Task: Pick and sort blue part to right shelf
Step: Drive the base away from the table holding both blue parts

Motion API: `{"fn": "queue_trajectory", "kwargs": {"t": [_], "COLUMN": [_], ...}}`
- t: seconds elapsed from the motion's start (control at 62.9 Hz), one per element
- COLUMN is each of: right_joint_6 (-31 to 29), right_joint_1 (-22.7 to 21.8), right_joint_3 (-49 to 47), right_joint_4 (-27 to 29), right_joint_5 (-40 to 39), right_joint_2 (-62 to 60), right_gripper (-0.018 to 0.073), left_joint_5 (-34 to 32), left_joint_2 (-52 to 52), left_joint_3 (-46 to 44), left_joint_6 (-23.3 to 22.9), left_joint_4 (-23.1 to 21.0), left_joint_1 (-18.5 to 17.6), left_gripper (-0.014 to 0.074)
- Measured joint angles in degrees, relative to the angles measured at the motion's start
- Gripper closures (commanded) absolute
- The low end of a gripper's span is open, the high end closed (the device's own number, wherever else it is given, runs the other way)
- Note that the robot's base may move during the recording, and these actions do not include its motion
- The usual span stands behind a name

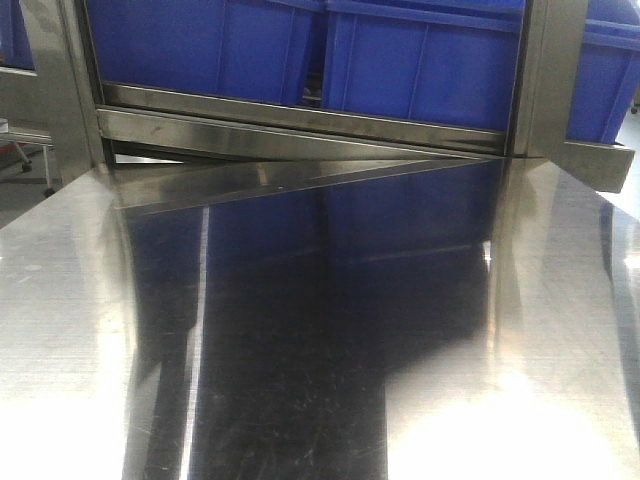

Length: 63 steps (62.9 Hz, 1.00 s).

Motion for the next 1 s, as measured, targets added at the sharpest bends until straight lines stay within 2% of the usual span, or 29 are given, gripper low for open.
{"fn": "queue_trajectory", "kwargs": {"t": [1.002], "right_joint_6": [0.0], "right_joint_1": [0.0], "right_joint_3": [0.0], "right_joint_4": [0.0], "right_joint_5": [0.0], "right_joint_2": [0.0], "right_gripper": [0.0166], "left_joint_5": [0.13], "left_joint_2": [-0.1], "left_joint_3": [0.0], "left_joint_6": [0.0], "left_joint_4": [0.0], "left_joint_1": [0.0], "left_gripper": [0.0265]}}
